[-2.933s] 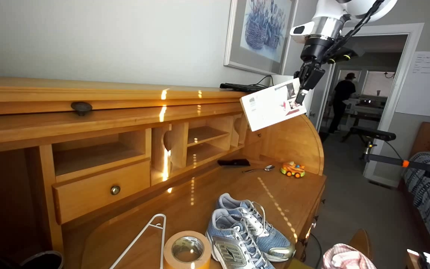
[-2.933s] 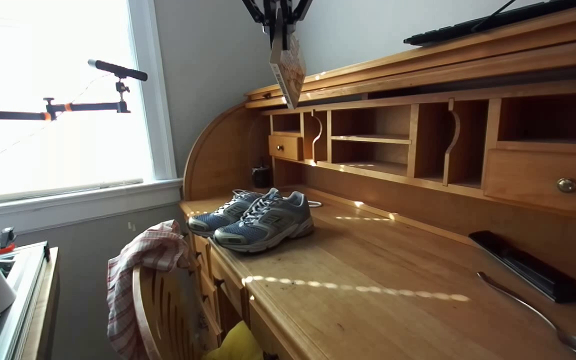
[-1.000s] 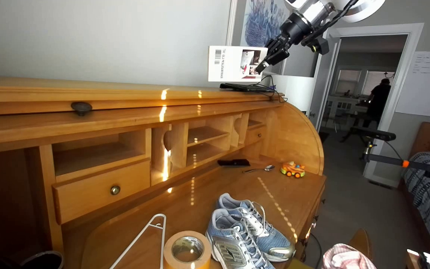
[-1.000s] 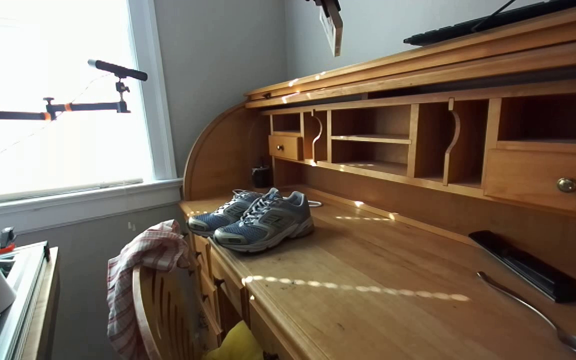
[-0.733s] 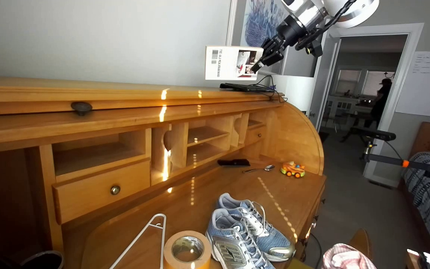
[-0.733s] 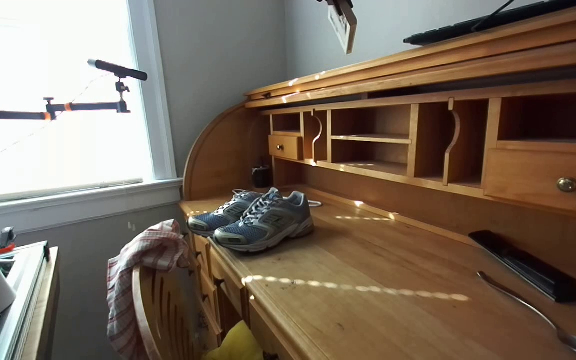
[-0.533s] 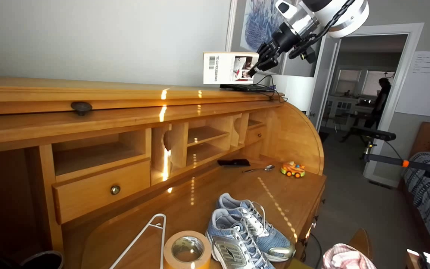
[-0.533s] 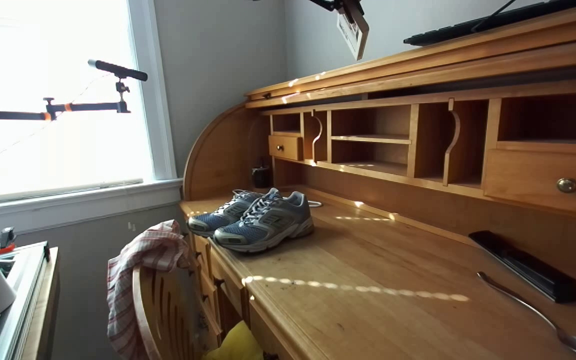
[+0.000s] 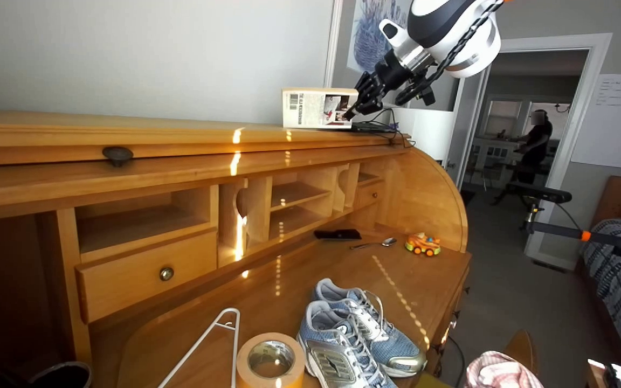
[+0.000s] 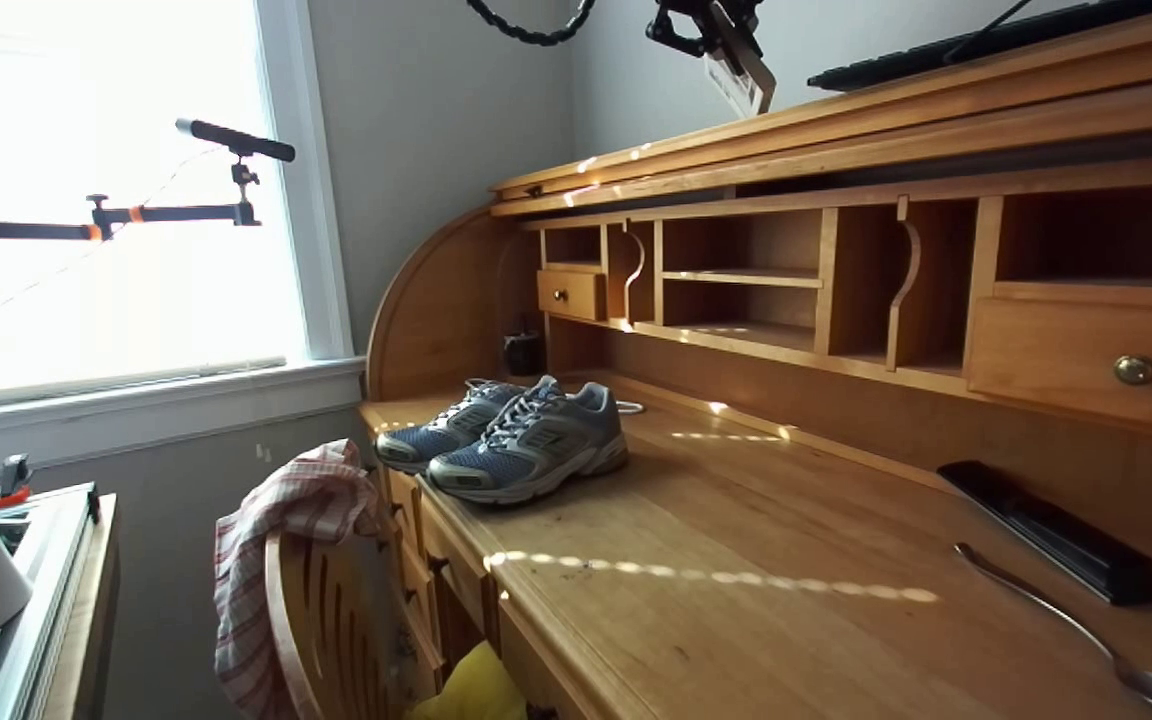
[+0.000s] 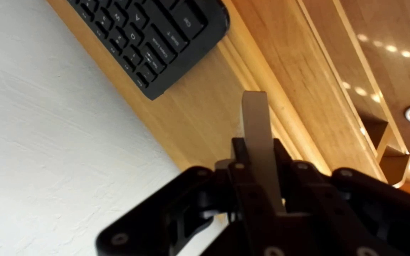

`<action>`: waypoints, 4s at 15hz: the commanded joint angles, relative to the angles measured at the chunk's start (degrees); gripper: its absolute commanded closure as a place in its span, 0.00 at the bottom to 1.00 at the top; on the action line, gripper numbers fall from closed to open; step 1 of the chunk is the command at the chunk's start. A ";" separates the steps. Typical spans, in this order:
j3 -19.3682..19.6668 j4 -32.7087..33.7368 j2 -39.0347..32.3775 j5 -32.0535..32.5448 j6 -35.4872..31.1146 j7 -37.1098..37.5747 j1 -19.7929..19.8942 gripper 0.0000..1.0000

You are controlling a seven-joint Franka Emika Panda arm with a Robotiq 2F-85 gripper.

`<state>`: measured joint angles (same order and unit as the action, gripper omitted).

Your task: Put the white book on top of the cabinet.

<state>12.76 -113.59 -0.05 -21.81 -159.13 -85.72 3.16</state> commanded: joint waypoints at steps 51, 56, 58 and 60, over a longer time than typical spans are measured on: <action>0.17 -12.28 20.32 23.22 39.45 73.44 9.63 0.00; 2.30 -14.60 20.56 21.71 45.16 70.14 9.42 0.00; 3.42 -15.72 20.26 21.31 45.49 67.67 9.27 0.00; 3.00 -14.28 19.23 21.55 44.50 69.18 9.19 0.00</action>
<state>15.43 -128.06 19.19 -0.38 -114.81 -16.65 12.73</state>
